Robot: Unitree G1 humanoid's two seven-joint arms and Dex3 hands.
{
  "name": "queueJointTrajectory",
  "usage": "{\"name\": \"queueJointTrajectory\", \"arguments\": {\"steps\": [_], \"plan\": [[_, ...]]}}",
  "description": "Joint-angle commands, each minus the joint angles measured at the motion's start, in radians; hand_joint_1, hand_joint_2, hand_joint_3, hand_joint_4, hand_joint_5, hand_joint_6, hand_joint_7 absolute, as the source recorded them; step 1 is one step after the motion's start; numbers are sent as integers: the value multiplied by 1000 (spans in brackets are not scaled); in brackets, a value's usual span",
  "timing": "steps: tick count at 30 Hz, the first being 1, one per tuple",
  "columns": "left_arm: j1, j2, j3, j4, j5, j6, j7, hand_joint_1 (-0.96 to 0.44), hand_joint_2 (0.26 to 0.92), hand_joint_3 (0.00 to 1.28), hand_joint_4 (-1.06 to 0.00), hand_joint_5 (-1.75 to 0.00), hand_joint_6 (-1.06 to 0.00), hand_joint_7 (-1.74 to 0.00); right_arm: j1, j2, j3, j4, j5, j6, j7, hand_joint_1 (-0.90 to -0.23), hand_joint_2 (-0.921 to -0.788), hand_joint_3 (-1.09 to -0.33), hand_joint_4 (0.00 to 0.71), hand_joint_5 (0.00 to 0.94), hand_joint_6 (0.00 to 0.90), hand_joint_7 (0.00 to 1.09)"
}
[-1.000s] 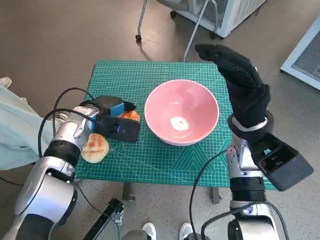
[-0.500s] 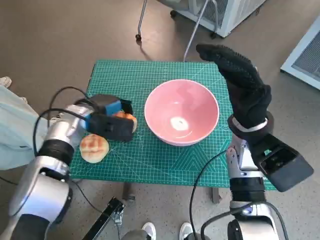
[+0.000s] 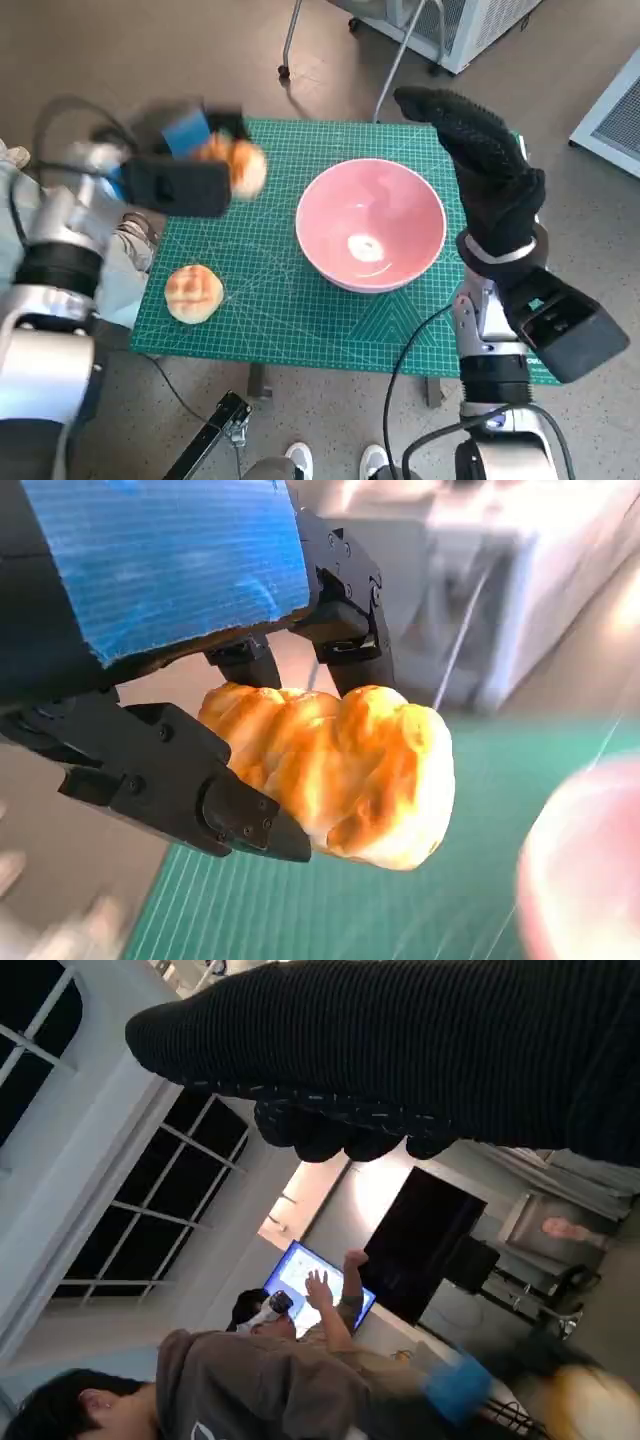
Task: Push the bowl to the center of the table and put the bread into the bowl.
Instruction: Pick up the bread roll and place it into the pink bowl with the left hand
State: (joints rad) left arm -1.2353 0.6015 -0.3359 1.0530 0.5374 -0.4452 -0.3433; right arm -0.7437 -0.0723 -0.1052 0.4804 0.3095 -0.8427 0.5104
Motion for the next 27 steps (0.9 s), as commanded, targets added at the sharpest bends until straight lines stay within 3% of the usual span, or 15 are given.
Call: {"name": "queueJointTrajectory", "arguments": {"steps": [1, 10, 19, 27], "plan": [[-27, -27, 23, -106, -37, -15, -9, 0, 921, 155, -598, -1232, -520, -1307, 16, -9, 0, 2, 1, 5, 2, -673, -921, -743, 308, 76, -1, 926], [-12, -118, -4, -197, -40, -50, -21, 0, 921, 150, -562, -1295, -567, -1233, 9, -9, 2, 10, 7, 3, 9, -662, -921, -745, 302, 77, -1, 925], [-5, -217, -56, -121, -22, -127, -17, -1, 919, 160, -544, -1346, -569, -1204, 15, -14, 2, 2, 8, 0, 13, -663, -921, -746, 299, 80, -1, 925], [14, -285, -106, -47, 13, -104, 3, -1, 920, 156, -558, -1340, -562, -1206, 16, -25, -7, 25, 7, -23, 19, -667, -921, -746, 296, 81, -1, 917]]}}
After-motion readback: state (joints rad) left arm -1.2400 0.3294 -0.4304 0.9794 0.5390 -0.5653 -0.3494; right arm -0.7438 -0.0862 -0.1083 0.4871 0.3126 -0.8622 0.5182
